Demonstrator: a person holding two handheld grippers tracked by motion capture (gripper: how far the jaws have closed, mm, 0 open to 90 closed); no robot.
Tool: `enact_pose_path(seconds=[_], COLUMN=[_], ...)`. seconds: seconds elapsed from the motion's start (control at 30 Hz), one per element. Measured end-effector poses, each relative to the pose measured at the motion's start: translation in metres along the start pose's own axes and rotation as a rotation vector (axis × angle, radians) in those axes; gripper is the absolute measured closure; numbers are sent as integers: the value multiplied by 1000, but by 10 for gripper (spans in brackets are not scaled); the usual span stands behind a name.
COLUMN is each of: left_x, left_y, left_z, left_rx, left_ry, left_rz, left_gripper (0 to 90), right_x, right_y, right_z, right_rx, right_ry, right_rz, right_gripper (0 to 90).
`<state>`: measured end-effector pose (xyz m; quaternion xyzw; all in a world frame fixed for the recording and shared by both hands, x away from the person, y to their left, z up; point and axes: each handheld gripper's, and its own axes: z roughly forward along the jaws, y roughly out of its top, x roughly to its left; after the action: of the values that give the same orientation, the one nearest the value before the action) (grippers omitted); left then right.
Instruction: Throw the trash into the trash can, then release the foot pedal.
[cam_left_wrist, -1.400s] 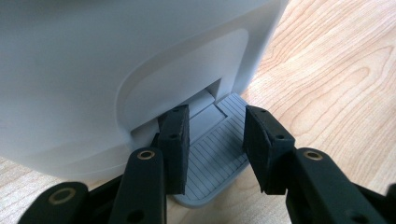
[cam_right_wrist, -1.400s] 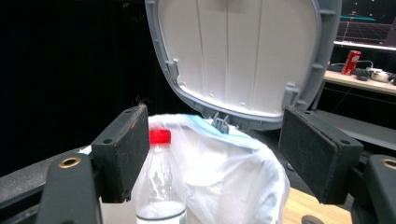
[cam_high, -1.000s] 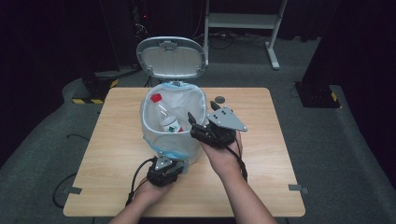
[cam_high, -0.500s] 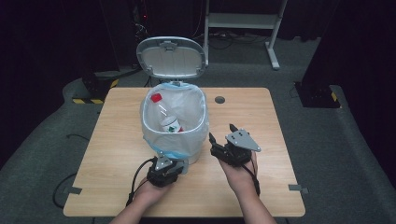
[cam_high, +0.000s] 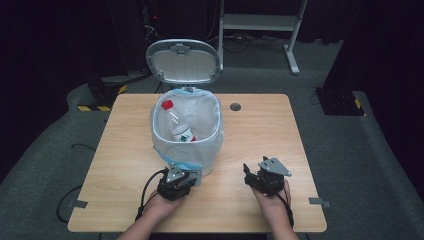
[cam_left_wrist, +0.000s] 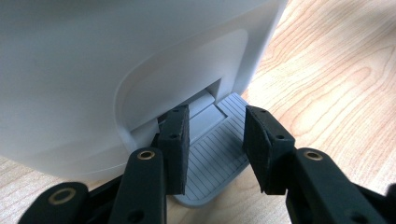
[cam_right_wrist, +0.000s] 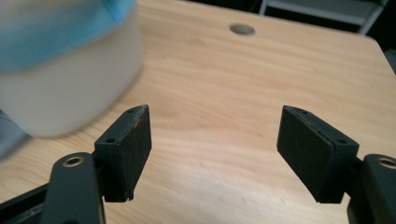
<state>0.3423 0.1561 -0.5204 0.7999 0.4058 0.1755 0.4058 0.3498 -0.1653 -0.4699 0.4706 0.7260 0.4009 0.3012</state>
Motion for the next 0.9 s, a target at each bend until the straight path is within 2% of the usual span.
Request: enact_pose_path(seconds=[0.2,0.23,0.27,0.33,0.37,0.4,0.63,0.7,0.73,0.77,0.8,0.87,0.9], left_x=[0,0,0,0,0,0,0,0,0,0,-2,-2,-1], left_y=[0,0,0,0,0,0,0,1,1,1,1,0,1], left_z=[0,0,0,0,0,0,0,0,-1,-1,-2,-5,-9], left_rx=[2,2,2,3,3,2,4,5,3,7,11,18,20], left_ry=[-1,-1,0,-1,-1,1,1,-1,-12,-38,-38,-33,-37], left_rz=[-1,-1,-1,-1,-1,0,0,-6,-1,10,22,24,11], left_gripper=[607,607,606,607,606,607,606,606,529,529,422,393,380], right_x=[-28,-28,-38,-47,-47,-54,-64,-64,-62,-62,-57,-56,-56], right_y=[-20,-20,-27,-35,-35,-42,-56,-56,-57,-57,-57,-57,-57], right_z=[6,6,8,10,10,11,13,13,14,14,15,15,15], right_rx=[77,77,103,133,133,158,224,223,229,229,230,227,227], right_ry=[-32,-32,-45,-55,-55,-67,-75,-71,-72,-72,-74,-75,-73], right_rz=[45,45,59,79,79,92,105,108,91,91,67,57,54], right_gripper=[267,267,269,272,272,276,280,283,294,294,310,312,313])
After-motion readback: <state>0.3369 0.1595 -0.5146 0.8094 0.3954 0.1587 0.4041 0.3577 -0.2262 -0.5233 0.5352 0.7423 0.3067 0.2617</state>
